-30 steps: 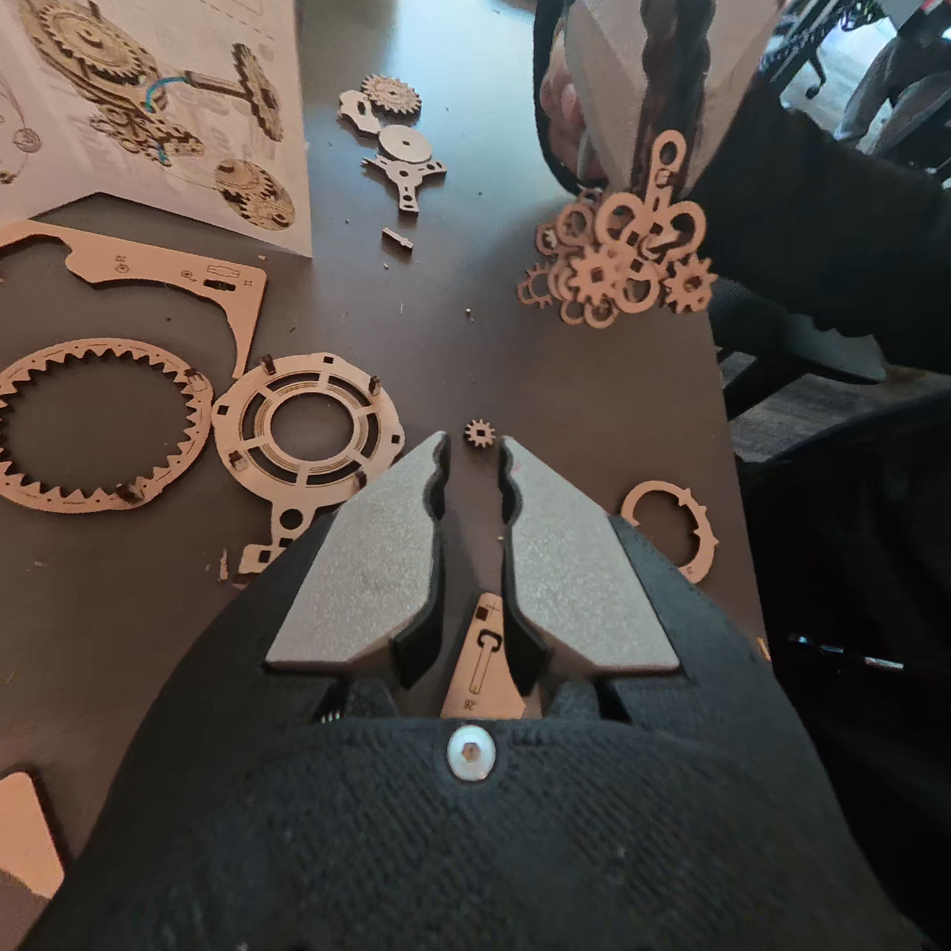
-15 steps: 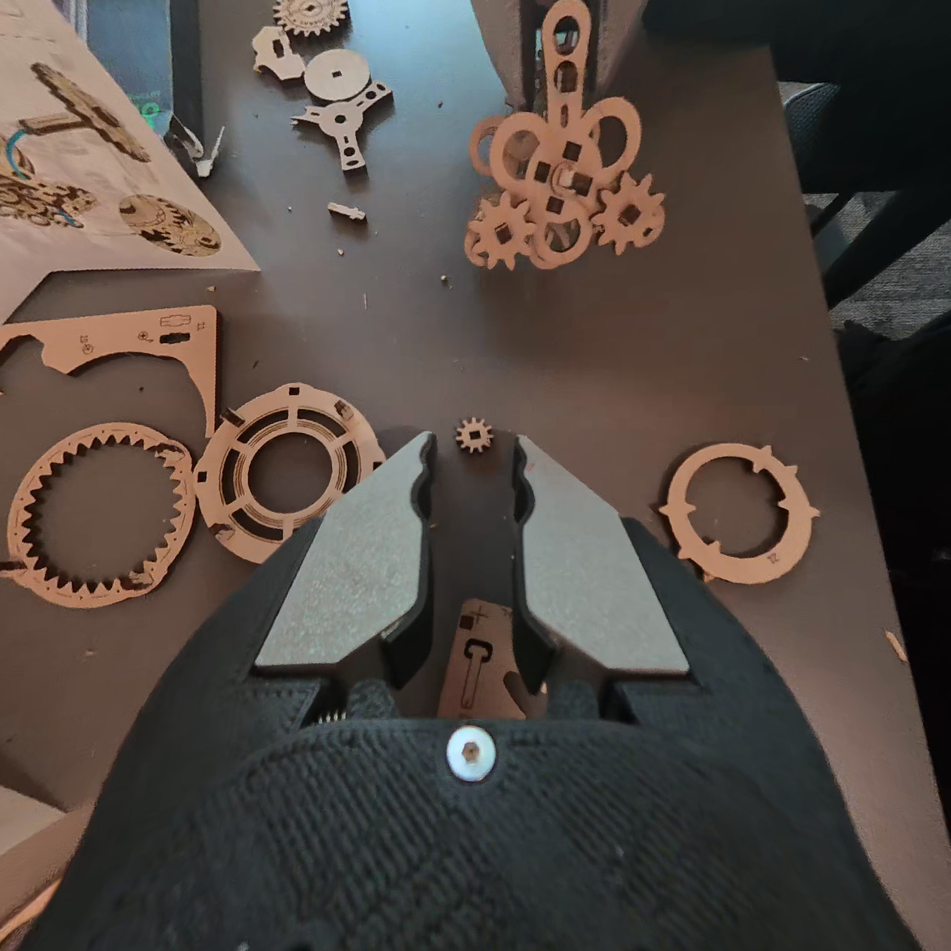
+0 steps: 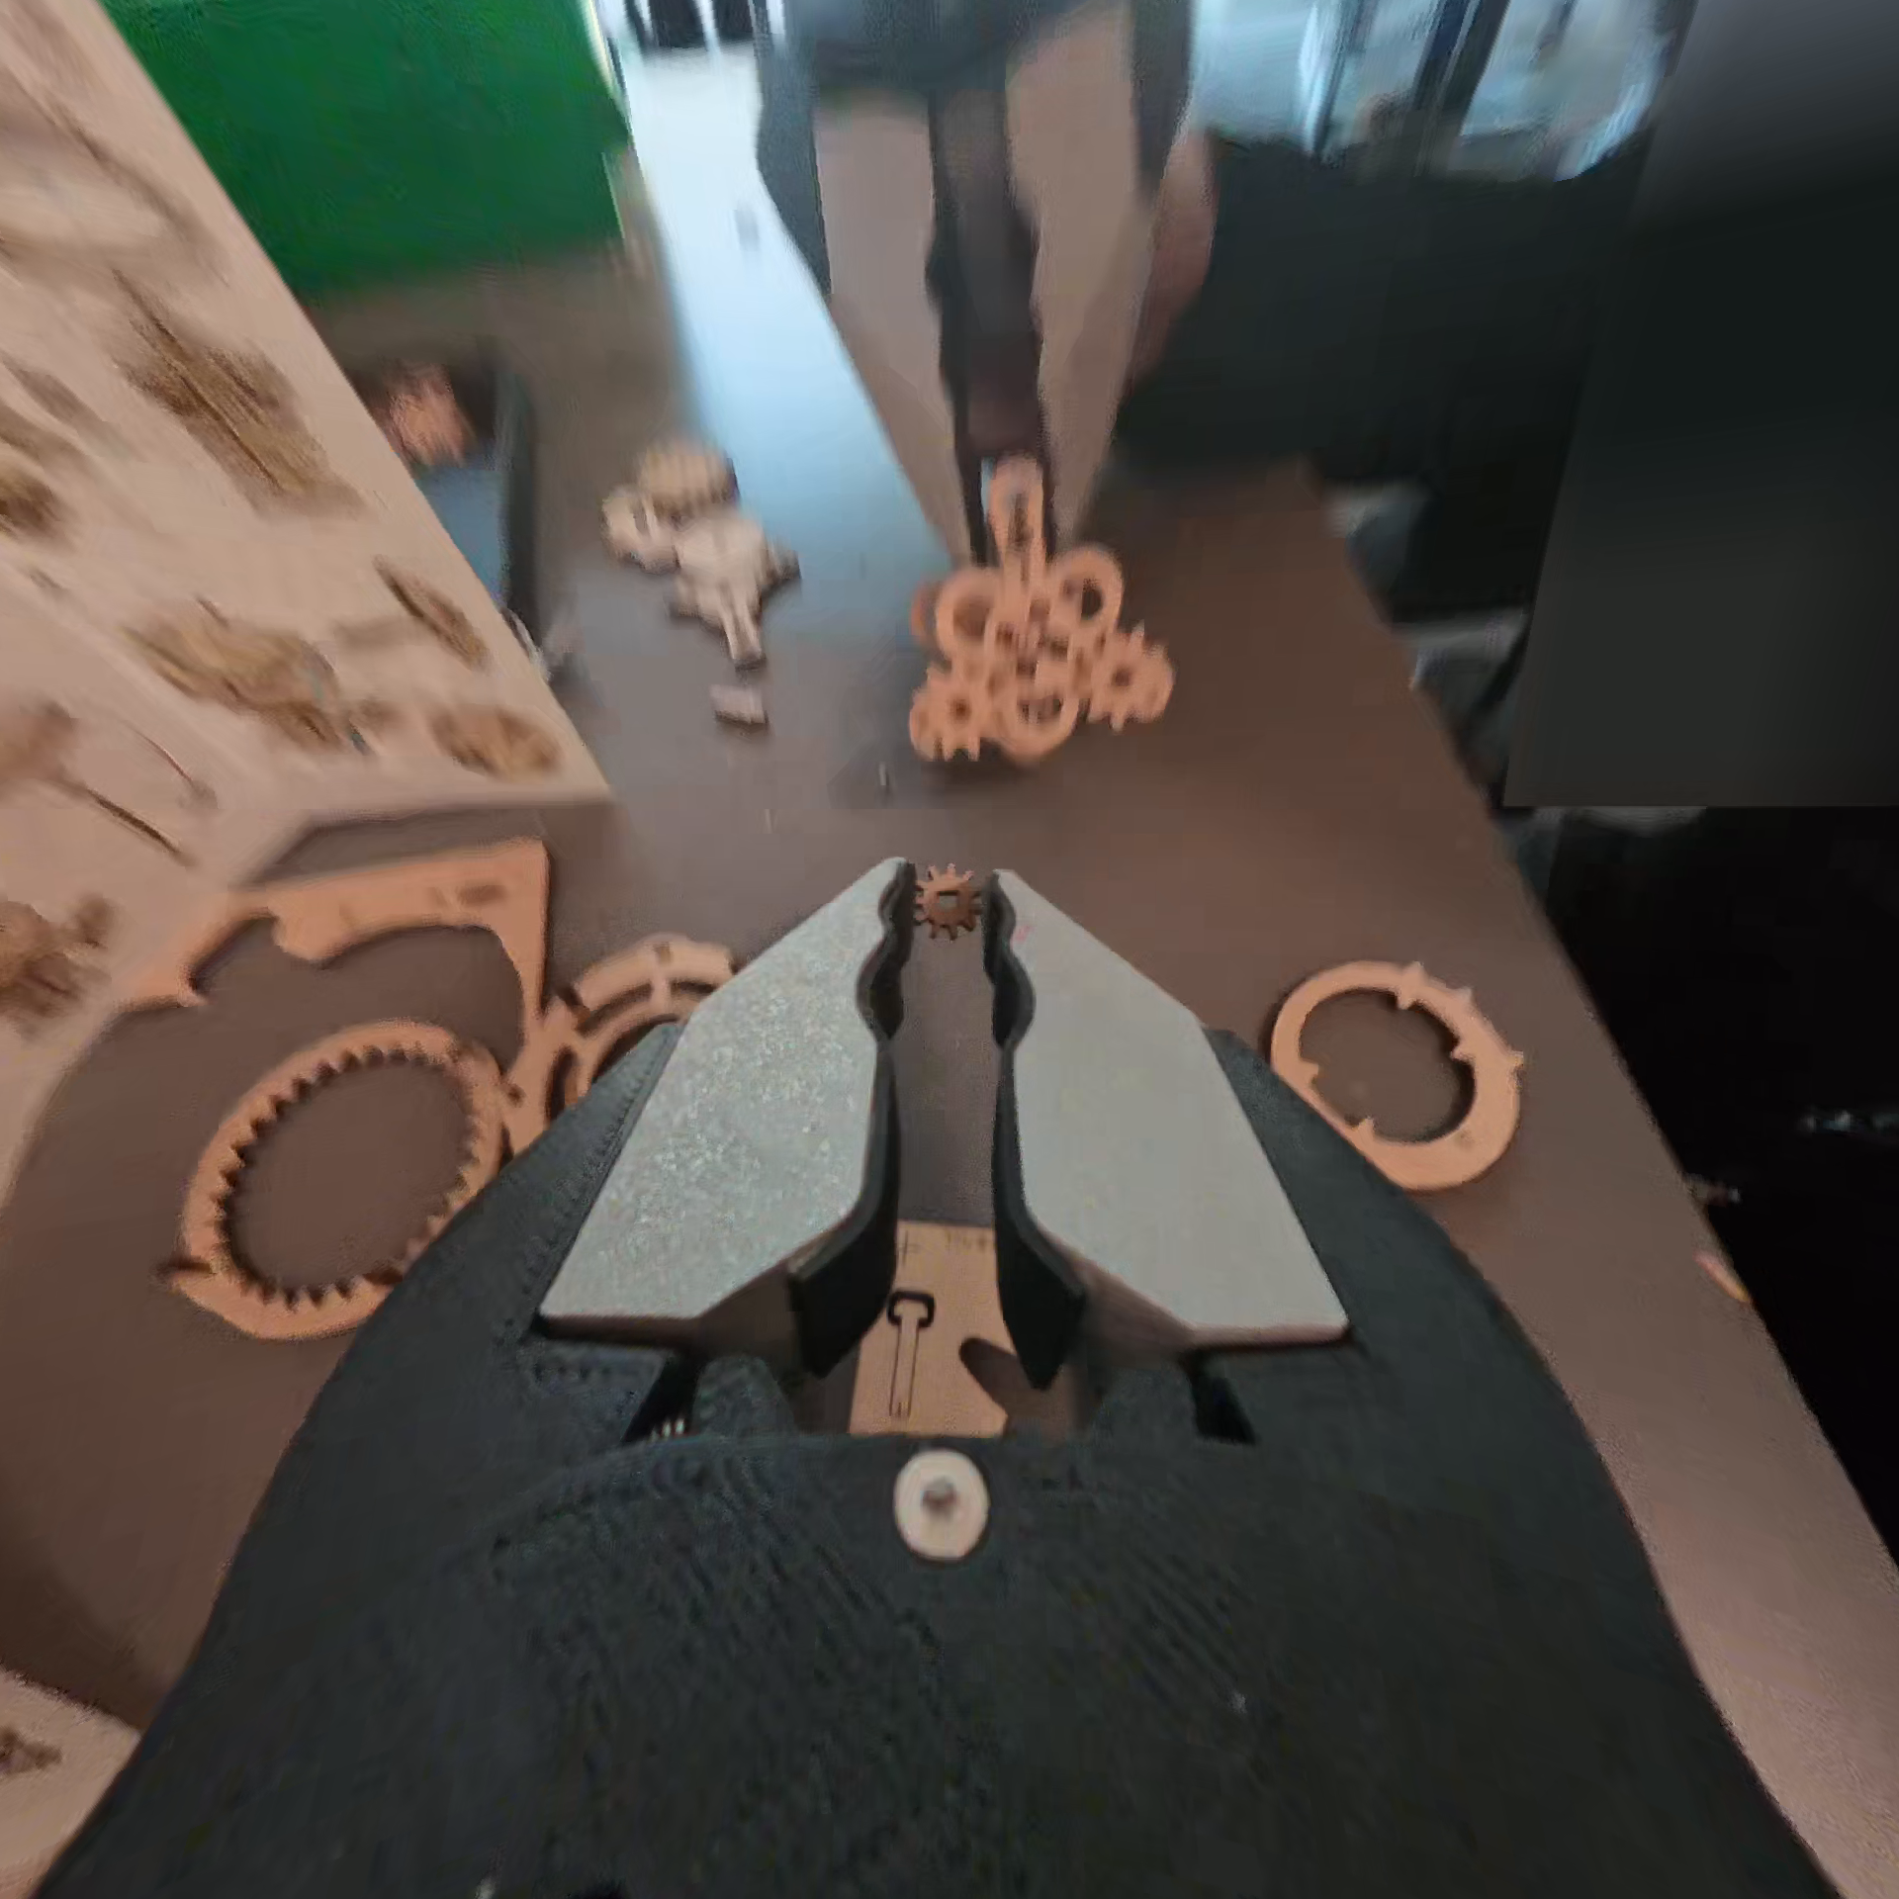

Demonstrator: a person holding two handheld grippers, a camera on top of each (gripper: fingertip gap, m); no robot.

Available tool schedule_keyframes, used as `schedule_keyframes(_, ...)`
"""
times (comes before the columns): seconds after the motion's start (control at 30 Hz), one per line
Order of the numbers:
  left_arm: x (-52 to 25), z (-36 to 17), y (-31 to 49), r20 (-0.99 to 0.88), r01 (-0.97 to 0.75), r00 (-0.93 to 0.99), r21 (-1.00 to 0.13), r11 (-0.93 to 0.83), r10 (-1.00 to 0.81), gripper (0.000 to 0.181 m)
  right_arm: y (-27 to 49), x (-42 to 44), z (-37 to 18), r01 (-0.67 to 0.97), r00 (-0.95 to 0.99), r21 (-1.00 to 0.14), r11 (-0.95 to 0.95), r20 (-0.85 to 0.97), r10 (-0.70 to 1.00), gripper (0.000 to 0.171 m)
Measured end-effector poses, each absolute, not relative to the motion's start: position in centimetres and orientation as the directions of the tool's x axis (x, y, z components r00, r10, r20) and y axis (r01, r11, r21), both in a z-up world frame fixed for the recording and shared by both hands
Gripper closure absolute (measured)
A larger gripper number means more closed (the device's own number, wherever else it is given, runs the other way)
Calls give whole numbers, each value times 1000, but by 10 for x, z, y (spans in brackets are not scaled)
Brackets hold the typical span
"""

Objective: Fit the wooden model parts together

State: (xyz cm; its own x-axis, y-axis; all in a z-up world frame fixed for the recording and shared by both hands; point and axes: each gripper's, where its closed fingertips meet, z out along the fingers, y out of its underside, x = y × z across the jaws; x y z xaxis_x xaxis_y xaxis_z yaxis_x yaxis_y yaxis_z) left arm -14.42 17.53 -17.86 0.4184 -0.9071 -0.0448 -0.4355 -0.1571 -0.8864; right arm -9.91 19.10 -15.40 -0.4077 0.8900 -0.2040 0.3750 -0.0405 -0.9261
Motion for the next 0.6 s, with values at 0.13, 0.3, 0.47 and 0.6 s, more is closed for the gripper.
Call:
schedule_keyframes(0.13, -147, -103, 158, -134, -21, 334, -991, 135, -933, 173, 186, -106, -139, 331, -409, -943, -35, -176, 895, 162)
schedule_keyframes(0.3, -160, -91, 153, -70, 157, 280, -980, 118, -957, 172, 179, -112, -123, 362, -338, -931, 37, -94, 936, 162)
schedule_keyframes(0.47, -152, -82, 139, -131, 221, 210, -959, 178, -969, 173, 161, -119, -110, 405, -285, -904, 135, 16, 958, 162)
schedule_keyframes(0.6, -153, -65, 124, -128, 373, 131, -912, 168, -983, 173, 144, -126, -102, 419, -265, -896, 151, 39, 964, 162)
